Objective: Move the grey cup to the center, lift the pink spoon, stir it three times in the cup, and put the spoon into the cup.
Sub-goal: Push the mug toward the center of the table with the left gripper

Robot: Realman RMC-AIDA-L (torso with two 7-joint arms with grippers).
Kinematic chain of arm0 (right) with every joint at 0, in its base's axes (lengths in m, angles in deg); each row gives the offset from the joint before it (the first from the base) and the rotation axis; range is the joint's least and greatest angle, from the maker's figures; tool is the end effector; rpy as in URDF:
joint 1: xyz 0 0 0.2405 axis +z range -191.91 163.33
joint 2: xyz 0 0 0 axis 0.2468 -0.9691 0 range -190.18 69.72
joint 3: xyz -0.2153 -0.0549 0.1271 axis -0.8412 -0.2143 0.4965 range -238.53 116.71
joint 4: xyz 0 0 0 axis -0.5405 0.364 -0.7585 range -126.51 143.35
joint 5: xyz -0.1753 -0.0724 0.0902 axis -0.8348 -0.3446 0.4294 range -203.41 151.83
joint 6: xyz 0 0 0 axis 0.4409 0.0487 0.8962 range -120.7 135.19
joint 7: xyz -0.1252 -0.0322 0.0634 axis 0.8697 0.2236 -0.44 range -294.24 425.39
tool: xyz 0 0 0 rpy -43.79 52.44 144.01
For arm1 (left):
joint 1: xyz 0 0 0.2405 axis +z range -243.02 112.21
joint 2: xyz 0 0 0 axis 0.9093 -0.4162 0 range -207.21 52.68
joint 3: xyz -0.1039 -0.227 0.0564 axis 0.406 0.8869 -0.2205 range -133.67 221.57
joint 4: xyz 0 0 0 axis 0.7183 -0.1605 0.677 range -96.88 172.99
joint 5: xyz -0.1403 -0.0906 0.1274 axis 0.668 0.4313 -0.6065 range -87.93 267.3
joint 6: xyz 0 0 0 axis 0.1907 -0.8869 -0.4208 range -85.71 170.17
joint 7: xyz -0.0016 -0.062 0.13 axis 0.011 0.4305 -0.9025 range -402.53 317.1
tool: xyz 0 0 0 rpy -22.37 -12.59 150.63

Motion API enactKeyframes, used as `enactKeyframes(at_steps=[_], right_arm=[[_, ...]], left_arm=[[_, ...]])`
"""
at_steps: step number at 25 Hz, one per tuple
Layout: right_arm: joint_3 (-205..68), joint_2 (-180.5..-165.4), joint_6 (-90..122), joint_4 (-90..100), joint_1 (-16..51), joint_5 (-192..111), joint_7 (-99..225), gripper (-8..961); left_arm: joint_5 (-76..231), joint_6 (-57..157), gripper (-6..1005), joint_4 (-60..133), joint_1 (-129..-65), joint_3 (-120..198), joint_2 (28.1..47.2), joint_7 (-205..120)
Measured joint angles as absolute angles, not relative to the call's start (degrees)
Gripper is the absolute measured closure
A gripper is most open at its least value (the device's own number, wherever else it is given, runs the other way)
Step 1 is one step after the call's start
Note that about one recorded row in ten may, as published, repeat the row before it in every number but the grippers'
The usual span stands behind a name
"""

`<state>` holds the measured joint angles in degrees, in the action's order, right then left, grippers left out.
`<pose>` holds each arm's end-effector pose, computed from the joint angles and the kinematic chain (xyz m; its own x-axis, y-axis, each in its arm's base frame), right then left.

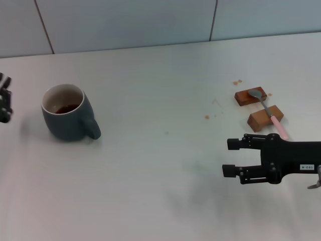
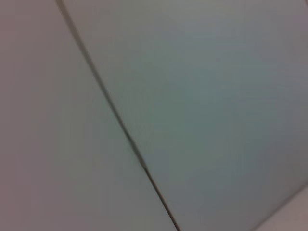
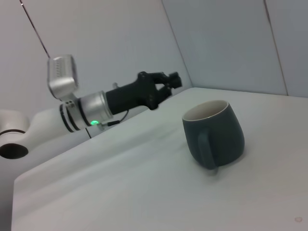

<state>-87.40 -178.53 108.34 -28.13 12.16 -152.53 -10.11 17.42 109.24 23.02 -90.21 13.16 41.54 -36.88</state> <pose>0.2978 0.2815 0.0135 0.7589 -0.4140 -0.5028 -0.5020 -0.8636 -0.0465 -0.3434 0.3392 0.0230 0.9508 -0.1352 0.2786 0.2275 -0.3056 -0.9246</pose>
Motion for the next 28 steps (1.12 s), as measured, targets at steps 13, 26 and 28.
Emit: enactKeyframes(at_steps=[13,26,28], right_arm=[[-87.54,-178.30,108.42,-28.32,12.16,-152.55,-10.10,142],[-87.81,-178.05,108.47,-28.45,12.30,-152.92,-10.10,143],[-87.83,-178.00,108.49,-28.42,12.32,-152.95,-10.10,143]], left_arm=[[17.40,99.12,1001,30.57,-96.80,12.68,41.86,-55.90],[16.91,96.76,1001,32.12,-98.90,6.87,41.86,-55.60],[16.92,96.82,1001,32.72,-99.26,6.77,41.87,-55.60]])
